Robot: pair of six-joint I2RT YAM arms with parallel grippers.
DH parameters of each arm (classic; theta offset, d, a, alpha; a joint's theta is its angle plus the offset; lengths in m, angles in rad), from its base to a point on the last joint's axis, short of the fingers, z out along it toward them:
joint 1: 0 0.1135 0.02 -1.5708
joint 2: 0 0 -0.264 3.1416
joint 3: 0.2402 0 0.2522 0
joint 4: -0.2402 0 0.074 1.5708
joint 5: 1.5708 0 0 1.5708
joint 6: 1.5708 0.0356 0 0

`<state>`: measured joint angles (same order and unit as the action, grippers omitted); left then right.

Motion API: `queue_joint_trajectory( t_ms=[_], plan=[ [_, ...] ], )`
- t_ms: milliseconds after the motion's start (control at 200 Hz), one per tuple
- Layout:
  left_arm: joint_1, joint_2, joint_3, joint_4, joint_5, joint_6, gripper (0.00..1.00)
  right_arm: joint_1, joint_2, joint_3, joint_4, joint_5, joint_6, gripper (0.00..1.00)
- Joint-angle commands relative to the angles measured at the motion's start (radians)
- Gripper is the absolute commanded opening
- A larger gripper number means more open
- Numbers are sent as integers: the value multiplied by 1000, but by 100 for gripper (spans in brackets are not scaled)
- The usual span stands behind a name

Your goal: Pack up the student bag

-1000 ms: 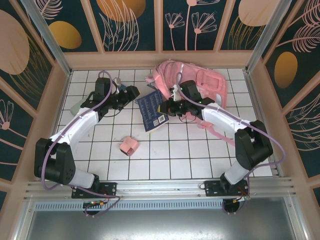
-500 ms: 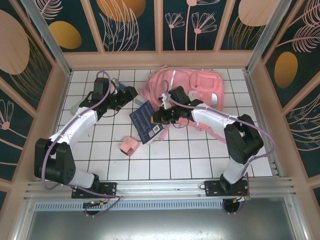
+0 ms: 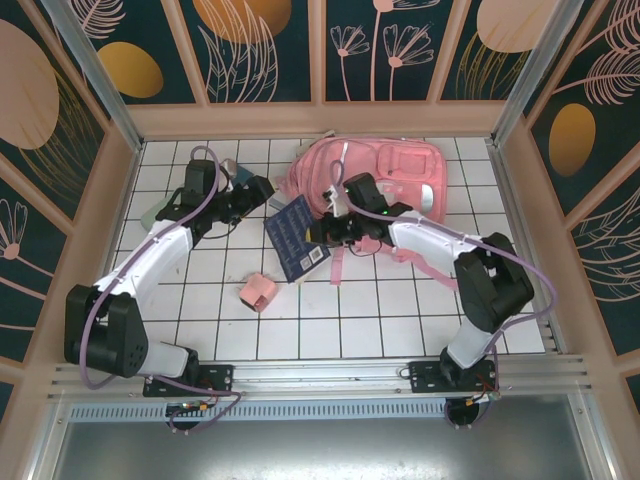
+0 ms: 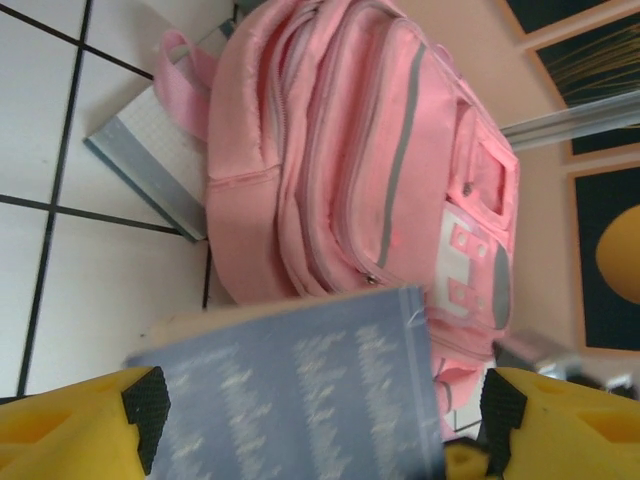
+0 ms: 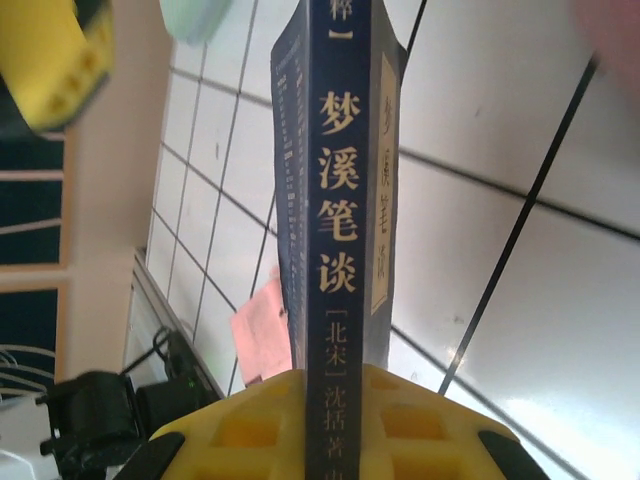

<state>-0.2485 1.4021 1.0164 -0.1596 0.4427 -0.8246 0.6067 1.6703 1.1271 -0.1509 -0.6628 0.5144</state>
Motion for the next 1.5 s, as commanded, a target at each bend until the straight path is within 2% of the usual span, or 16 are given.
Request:
queue_joint_trajectory(
  t_ms=[0,305,475,700,986,1131,1251,1391,1436,1496],
  plan=[
    [6,-38,-38,127,95,-49,83,-52,-99,49,111,6,33,0],
    [-5,-34,-180,488,251,-247,85,-189,-165,47,318,-69,213,0],
    [-55,-23,-154,552,281,-229,95,-193,-153,70,356,-97,252,0],
    [-78,52,-136,597,297,-232,95,-198,-149,45,503,-171,362,0],
    [-98,130,-133,947,363,-438,96,-199,-139,14,684,-225,502,0],
    [-103,158,-150,1166,370,-575,90,-199,-132,-7,733,-232,539,0],
    [-106,188,-150,1302,366,-663,78,-200,-128,-14,753,-236,554,0],
    [-102,187,-136,1273,358,-646,59,-203,-131,-15,732,-243,539,0],
    [-95,181,-135,1250,354,-634,50,-208,-135,-21,724,-244,533,0],
    [-83,171,-140,1235,353,-624,42,-213,-142,-32,720,-245,530,0]
  ],
)
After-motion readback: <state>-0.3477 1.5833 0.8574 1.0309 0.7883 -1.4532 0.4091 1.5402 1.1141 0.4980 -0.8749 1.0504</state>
